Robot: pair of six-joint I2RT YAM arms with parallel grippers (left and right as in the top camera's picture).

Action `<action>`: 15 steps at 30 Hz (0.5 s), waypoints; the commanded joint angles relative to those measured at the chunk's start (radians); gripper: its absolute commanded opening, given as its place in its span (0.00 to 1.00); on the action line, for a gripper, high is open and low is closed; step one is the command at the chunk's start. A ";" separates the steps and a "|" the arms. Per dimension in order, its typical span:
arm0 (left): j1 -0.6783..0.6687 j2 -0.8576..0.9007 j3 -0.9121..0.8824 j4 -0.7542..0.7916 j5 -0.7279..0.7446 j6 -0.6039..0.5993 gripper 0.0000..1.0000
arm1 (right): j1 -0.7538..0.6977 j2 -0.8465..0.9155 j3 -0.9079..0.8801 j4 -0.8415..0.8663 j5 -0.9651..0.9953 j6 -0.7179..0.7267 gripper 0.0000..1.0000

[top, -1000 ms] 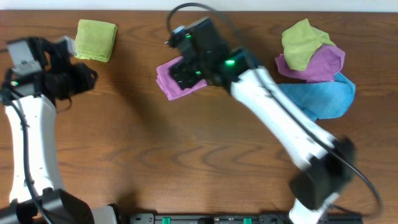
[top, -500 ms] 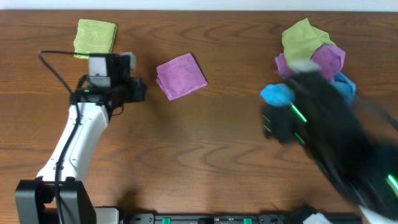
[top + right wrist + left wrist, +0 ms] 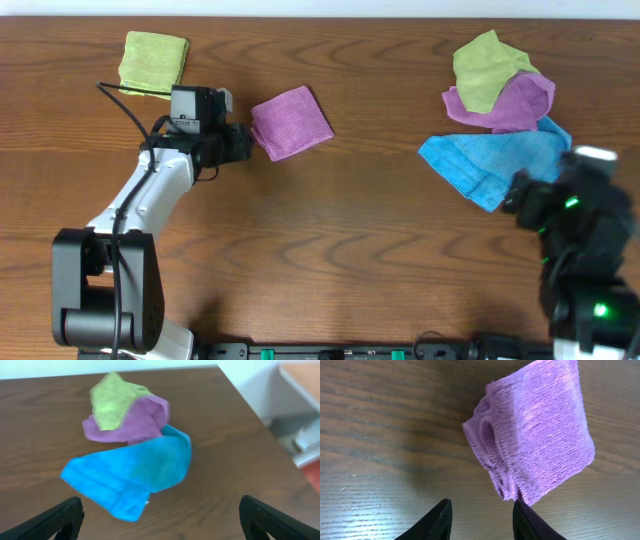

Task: Fold the cloth

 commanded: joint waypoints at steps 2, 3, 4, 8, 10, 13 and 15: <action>-0.006 0.034 0.003 0.028 0.000 -0.045 0.41 | -0.174 0.103 -0.013 0.008 -0.354 -0.037 0.99; -0.006 0.040 0.003 0.033 0.005 -0.044 0.41 | -0.197 0.158 -0.027 0.008 -0.367 -0.037 0.99; -0.007 0.041 0.003 0.036 0.005 -0.044 0.40 | -0.199 0.192 -0.034 0.015 -0.386 -0.037 0.99; -0.008 0.042 0.003 0.042 0.000 -0.043 0.41 | -0.196 0.274 -0.034 0.042 -0.385 -0.026 0.99; -0.008 0.042 0.003 0.042 -0.005 -0.042 0.43 | -0.197 0.282 -0.034 0.053 -0.386 -0.026 0.99; -0.008 0.043 0.003 0.052 -0.007 -0.043 0.45 | -0.196 0.280 -0.034 0.058 -0.386 -0.018 0.99; -0.008 0.043 0.003 0.057 -0.007 -0.044 0.50 | -0.196 0.270 -0.034 0.068 -0.386 0.036 0.99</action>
